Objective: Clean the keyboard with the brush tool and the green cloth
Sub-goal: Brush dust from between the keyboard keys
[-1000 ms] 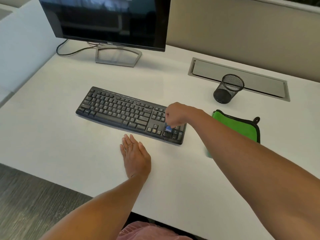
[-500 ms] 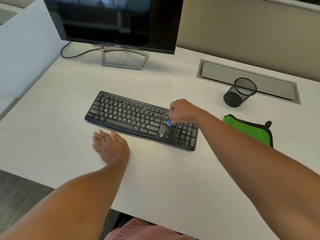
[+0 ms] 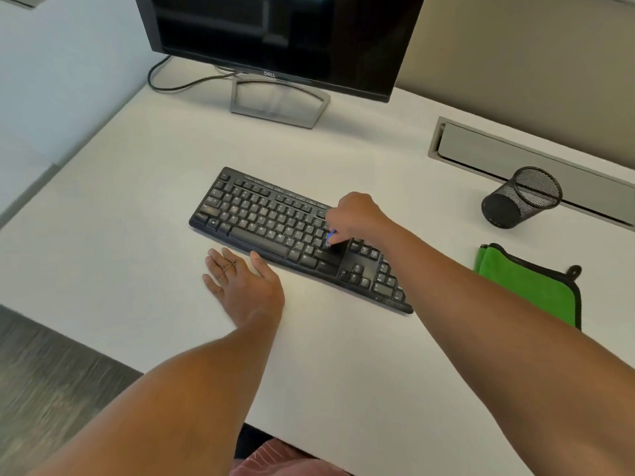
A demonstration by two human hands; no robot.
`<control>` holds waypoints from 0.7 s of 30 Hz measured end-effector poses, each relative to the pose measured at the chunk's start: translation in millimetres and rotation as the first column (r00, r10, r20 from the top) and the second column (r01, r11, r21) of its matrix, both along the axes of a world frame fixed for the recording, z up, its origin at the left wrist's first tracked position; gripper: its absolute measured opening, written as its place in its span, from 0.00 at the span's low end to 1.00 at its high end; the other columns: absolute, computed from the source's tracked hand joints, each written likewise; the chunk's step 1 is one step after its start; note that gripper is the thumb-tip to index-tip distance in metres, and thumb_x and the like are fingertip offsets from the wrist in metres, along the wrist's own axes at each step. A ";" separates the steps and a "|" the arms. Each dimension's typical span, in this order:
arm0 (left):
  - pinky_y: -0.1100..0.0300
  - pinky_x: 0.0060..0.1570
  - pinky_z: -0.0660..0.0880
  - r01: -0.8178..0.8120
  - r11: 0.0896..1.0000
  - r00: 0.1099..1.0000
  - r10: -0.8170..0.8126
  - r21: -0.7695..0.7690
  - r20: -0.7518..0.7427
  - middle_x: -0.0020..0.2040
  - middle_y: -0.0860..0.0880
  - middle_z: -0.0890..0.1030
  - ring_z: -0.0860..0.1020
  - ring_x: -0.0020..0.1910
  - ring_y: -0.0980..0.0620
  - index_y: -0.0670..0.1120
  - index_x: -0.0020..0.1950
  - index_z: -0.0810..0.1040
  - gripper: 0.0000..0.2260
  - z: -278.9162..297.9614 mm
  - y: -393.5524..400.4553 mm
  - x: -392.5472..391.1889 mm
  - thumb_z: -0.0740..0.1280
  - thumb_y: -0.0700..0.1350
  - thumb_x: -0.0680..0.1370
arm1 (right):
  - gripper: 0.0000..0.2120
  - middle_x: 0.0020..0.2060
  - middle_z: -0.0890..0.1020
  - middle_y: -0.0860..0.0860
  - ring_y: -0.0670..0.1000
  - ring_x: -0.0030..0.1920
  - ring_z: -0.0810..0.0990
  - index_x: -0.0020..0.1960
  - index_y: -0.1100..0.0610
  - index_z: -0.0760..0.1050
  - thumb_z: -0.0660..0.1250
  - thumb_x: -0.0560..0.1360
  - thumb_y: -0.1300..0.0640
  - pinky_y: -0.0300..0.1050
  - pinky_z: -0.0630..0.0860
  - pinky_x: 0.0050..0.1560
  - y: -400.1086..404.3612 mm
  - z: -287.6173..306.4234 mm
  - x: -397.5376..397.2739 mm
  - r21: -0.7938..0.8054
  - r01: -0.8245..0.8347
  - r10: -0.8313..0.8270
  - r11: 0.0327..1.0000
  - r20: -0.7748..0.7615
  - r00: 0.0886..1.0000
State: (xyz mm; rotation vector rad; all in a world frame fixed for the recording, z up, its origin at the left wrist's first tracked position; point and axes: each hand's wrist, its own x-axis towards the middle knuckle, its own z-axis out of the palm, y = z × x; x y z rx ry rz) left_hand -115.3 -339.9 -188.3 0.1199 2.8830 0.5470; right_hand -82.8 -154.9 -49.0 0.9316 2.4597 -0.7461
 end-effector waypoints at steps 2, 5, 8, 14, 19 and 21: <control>0.51 0.78 0.34 0.005 1.000 1.000 -0.005 -0.007 -0.006 0.83 0.45 0.44 0.40 0.82 0.48 0.42 0.83 0.46 0.30 -0.9 0.3 0.2 0.41 0.57 0.85 | 0.11 0.28 0.71 0.48 0.47 0.29 0.66 0.45 0.67 0.76 0.66 0.77 0.58 0.39 0.60 0.25 8.4 -0.5 -8.3 -0.046 0.138 -0.141 0.989 -0.071 0.987; 0.51 0.78 0.34 -0.001 1.000 1.000 0.001 0.000 -0.013 0.83 0.45 0.45 0.41 0.82 0.49 0.42 0.83 0.46 0.30 -0.7 0.4 0.8 0.42 0.57 0.85 | 0.11 0.26 0.74 0.49 0.46 0.28 0.69 0.33 0.60 0.68 0.62 0.74 0.64 0.37 0.61 0.24 8.6 7.8 -11.1 -0.116 0.319 -0.332 0.941 -0.114 0.936; 0.50 0.79 0.35 -0.006 1.000 1.000 0.006 -0.006 -0.018 0.83 0.45 0.45 0.41 0.82 0.49 0.42 0.83 0.46 0.30 0.2 1.7 0.7 0.41 0.58 0.84 | 0.21 0.27 0.69 0.47 0.45 0.28 0.65 0.30 0.58 0.62 0.66 0.79 0.58 0.39 0.59 0.28 -4.8 -6.7 -13.2 -0.093 0.137 -0.142 0.986 -0.056 0.988; 0.49 0.79 0.36 -0.009 1.000 1.000 0.009 -0.014 -0.020 0.83 0.45 0.45 0.41 0.82 0.48 0.42 0.82 0.47 0.30 0.3 2.7 0.9 0.42 0.58 0.85 | 0.10 0.38 0.73 0.38 0.51 0.41 0.77 0.39 0.53 0.67 0.64 0.76 0.63 0.42 0.83 0.43 9.9 0.8 -21.4 -0.381 0.437 -0.526 0.815 -0.171 0.833; 0.48 0.79 0.37 -0.009 0.999 1.000 0.009 -0.044 -0.015 0.83 0.45 0.45 0.41 0.82 0.48 0.42 0.83 0.46 0.30 -0.2 4.3 1.3 0.41 0.58 0.85 | 0.16 0.32 0.71 0.39 0.47 0.35 0.76 0.35 0.56 0.65 0.66 0.79 0.57 0.37 0.75 0.35 -3.4 -6.8 -18.9 -0.397 0.360 -0.389 0.844 0.006 0.921; 0.48 0.79 0.37 -0.009 0.999 1.000 0.009 -0.048 -0.015 0.83 0.45 0.45 0.41 0.82 0.48 0.42 0.83 0.46 0.30 -0.6 4.9 1.3 0.41 0.58 0.85 | 0.12 0.35 0.77 0.49 0.47 0.35 0.78 0.38 0.61 0.69 0.66 0.79 0.59 0.40 0.75 0.36 1.0 -4.4 -20.7 -0.415 0.360 -0.374 0.836 0.048 0.926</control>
